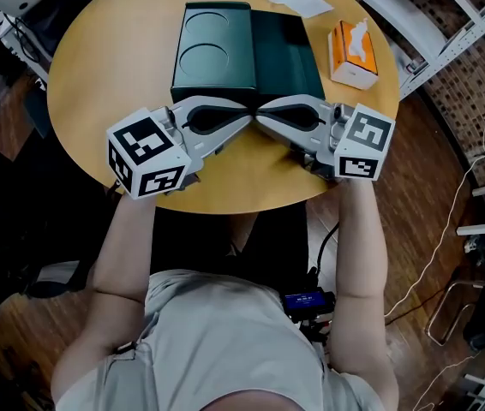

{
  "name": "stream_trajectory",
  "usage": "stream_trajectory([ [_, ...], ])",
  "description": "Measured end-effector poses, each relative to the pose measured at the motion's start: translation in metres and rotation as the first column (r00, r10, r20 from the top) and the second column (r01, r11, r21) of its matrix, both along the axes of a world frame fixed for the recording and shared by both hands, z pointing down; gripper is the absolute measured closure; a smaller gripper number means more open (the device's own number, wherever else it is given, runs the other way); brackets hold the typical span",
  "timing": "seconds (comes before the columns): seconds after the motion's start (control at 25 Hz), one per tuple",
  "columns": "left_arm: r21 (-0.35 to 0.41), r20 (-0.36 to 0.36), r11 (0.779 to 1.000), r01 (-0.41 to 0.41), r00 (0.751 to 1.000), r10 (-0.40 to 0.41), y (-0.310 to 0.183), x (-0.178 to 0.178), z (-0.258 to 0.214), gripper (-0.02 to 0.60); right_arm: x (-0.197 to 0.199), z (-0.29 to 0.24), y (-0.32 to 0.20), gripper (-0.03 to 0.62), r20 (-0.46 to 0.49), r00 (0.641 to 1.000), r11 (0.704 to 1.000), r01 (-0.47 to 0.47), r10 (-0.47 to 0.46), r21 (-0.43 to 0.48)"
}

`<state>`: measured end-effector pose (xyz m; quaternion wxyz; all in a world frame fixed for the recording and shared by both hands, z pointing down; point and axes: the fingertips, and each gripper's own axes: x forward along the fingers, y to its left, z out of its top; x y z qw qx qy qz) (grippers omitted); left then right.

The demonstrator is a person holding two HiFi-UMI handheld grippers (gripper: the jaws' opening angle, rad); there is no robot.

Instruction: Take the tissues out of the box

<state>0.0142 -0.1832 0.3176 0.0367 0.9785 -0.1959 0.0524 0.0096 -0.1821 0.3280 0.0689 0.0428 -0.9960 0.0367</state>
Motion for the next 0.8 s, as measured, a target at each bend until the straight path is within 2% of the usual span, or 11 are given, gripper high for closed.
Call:
stream_trajectory([
  [0.8,0.003,-0.002,1.0,0.003,1.0,-0.003,0.0001,-0.0004,-0.0013,0.581,-0.0008,-0.0001,0.0004,0.594,0.004,1.0,1.0,0.002,-0.002,0.0],
])
